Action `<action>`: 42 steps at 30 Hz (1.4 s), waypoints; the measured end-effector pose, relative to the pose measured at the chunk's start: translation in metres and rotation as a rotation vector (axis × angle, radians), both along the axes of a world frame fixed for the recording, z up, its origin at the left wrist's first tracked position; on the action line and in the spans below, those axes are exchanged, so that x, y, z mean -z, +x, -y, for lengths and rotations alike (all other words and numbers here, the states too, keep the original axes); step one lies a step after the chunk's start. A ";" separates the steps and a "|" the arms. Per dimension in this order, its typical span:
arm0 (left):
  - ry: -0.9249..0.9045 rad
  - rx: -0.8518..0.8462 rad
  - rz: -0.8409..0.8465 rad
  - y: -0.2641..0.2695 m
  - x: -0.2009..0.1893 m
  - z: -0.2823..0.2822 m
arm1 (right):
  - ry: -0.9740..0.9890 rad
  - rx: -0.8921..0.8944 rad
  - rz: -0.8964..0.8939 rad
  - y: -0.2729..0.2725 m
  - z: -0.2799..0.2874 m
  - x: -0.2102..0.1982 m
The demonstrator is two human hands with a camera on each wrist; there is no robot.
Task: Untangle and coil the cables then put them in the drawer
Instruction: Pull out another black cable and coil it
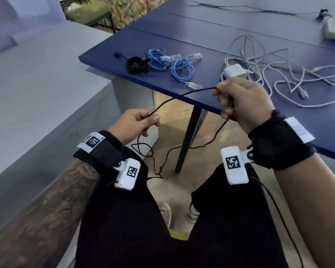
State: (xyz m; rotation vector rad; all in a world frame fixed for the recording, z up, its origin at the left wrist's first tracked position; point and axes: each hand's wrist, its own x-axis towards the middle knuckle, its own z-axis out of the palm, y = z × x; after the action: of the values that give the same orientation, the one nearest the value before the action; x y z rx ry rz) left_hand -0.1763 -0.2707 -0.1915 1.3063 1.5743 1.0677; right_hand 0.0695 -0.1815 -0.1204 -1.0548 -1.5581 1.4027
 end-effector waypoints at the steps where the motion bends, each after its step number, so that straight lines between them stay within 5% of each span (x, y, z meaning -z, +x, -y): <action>1: 0.011 -0.020 0.031 -0.003 0.007 0.004 | 0.001 -0.036 0.048 -0.002 0.002 0.001; 7: 0.043 0.074 0.022 0.023 0.009 0.005 | 0.098 -0.384 0.433 -0.040 0.033 0.027; 11: 0.012 0.074 0.058 0.028 0.019 0.004 | 0.257 -0.325 0.633 -0.050 0.038 0.039; 18: -0.102 -0.005 0.061 0.007 0.057 0.004 | 0.279 0.034 0.510 -0.010 0.010 0.024; 25: -0.029 0.109 -0.003 0.036 0.042 -0.007 | 0.391 -0.339 0.736 -0.038 0.031 0.035; 29: -0.006 0.141 0.018 0.039 0.045 -0.008 | 0.384 -0.386 0.935 -0.053 0.031 0.057; 37: -0.136 -0.017 0.125 0.023 0.074 -0.001 | 0.389 -0.071 0.750 -0.031 0.011 0.044; 42: -0.323 0.115 0.242 0.026 0.077 0.009 | 0.383 0.053 0.607 -0.028 0.011 0.040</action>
State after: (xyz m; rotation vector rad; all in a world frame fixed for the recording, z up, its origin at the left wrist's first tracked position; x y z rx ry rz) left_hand -0.1508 -0.2797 -0.2681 0.9969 1.4029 0.8245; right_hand 0.0412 -0.1930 -0.1608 -1.3320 -2.1009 0.7217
